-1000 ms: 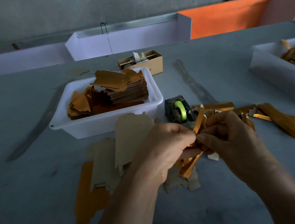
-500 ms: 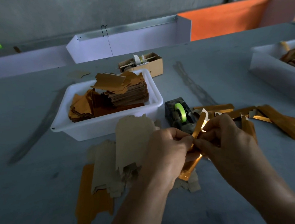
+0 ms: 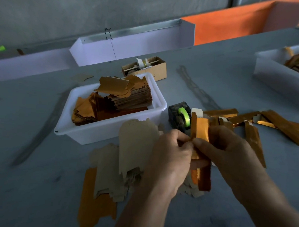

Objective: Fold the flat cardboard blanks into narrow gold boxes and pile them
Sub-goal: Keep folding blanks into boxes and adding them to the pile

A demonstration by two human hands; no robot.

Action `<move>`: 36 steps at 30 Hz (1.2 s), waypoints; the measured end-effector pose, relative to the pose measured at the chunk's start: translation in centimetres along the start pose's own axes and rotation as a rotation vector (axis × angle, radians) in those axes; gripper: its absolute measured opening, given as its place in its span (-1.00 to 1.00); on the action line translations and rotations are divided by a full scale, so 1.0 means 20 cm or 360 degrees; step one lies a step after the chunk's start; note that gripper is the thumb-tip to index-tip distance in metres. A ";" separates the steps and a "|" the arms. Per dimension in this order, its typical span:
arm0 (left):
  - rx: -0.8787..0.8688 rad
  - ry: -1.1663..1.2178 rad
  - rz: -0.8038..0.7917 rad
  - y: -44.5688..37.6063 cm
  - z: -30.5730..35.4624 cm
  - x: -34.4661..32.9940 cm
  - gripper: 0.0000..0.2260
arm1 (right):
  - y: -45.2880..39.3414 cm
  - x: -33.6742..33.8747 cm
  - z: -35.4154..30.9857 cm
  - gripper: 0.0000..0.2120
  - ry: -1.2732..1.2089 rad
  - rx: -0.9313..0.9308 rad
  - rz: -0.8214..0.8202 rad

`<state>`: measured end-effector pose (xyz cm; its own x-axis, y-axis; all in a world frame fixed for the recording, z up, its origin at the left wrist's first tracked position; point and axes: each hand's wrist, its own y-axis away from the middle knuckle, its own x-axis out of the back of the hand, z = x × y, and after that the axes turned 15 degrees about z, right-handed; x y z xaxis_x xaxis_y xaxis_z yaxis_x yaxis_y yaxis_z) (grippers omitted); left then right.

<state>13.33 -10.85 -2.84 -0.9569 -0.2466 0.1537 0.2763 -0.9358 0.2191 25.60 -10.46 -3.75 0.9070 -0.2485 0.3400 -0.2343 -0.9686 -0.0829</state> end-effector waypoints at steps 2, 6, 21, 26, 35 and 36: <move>-0.0005 -0.0036 -0.0047 0.00 -0.01 0.00 -0.88 | 0.00 0.00 0.03 -0.93 -0.0207 -0.0101 0.0007; -0.0180 -0.0380 -0.0096 0.03 0.01 0.01 -0.81 | -0.04 0.01 0.09 -0.81 -0.0189 -0.0086 0.0161; 0.0087 -0.1003 0.0567 -0.14 -0.02 0.51 -0.67 | -0.21 0.08 0.24 -0.73 0.0818 0.0416 0.0684; 0.0090 -0.0782 0.0745 -0.16 -0.02 0.52 -0.72 | -0.04 0.02 0.09 -0.79 0.0518 0.0660 0.0539; -0.0424 -0.0910 0.0938 -0.13 0.02 0.50 -0.80 | 0.06 -0.09 0.05 -0.82 0.0300 0.0468 0.0224; -0.0479 -0.0860 0.0953 -0.12 0.03 0.50 -0.82 | 0.07 -0.10 0.04 -0.83 0.0246 0.0444 0.0235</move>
<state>3.11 -10.89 -1.19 -0.4625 -0.6375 0.6162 0.6122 -0.7323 -0.2982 23.83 -11.30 -5.35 0.8018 -0.4030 0.4413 -0.2350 -0.8916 -0.3871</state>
